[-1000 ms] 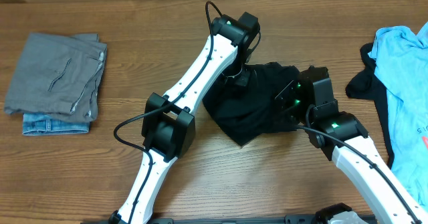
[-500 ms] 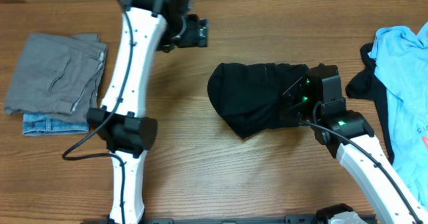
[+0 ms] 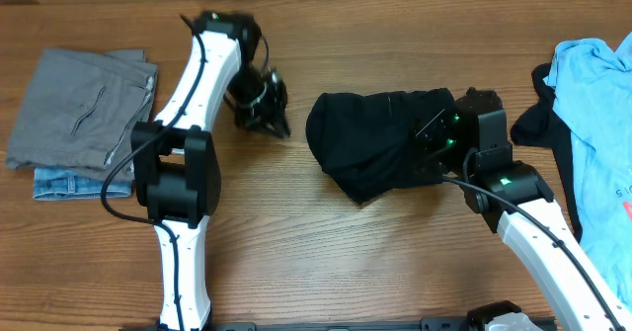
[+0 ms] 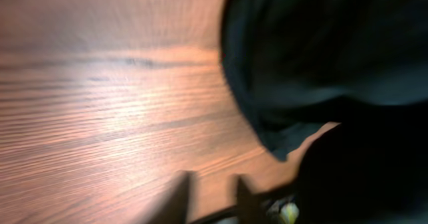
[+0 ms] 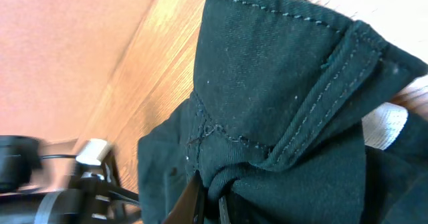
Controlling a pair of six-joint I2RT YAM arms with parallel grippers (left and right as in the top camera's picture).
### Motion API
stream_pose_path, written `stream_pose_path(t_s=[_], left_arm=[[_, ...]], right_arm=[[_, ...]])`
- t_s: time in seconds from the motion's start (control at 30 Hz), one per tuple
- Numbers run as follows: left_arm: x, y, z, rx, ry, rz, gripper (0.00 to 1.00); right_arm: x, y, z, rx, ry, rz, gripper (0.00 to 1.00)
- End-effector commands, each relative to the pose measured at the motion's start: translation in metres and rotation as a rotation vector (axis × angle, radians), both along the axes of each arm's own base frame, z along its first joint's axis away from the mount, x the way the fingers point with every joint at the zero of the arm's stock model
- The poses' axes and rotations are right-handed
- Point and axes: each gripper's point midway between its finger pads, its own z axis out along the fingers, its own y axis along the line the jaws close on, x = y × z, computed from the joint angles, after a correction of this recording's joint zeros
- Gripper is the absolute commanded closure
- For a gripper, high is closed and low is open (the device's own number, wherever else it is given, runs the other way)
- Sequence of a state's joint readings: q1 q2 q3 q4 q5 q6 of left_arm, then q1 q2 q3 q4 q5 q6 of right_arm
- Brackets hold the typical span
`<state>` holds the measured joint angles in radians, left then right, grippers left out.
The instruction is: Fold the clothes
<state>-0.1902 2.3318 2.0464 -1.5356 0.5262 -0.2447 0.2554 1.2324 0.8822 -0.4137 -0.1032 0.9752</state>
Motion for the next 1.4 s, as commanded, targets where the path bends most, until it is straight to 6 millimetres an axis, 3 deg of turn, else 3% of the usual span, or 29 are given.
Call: stream_pose_path(t_s=[0.0, 0.3, 0.53, 0.73, 0.87, 1.07, 1.37], left_arm=[[-0.026, -0.028, -0.006, -0.171, 0.059, -0.088, 0.96], [-0.041, -0.058, -0.025, -0.191, 0.083, -0.101, 0.96], [-0.056, -0.075, -0.06, -0.189, 0.114, -0.063, 0.96], [-0.055, -0.083, -0.095, -0.182, 0.072, -0.008, 0.96], [-0.034, -0.088, -0.1, -0.179, -0.016, 0.017, 0.96], [0.014, -0.097, -0.098, -0.219, -0.201, 0.056, 0.96], [0.079, -0.113, -0.077, -0.323, -0.461, 0.116, 0.91]], right_arm=[[0.008, 0.01, 0.047, 0.058, -0.107, 0.039, 0.96], [0.011, 0.012, 0.071, 0.071, -0.137, 0.048, 0.96], [0.009, 0.015, 0.072, 0.083, -0.135, 0.064, 0.96], [0.008, 0.019, 0.072, 0.095, -0.132, 0.083, 0.96], [0.003, 0.023, 0.069, 0.107, -0.112, 0.109, 0.96], [-0.012, 0.018, 0.047, 0.054, -0.012, 0.124, 0.96], [-0.047, 0.007, 0.011, -0.023, 0.175, 0.146, 0.95]])
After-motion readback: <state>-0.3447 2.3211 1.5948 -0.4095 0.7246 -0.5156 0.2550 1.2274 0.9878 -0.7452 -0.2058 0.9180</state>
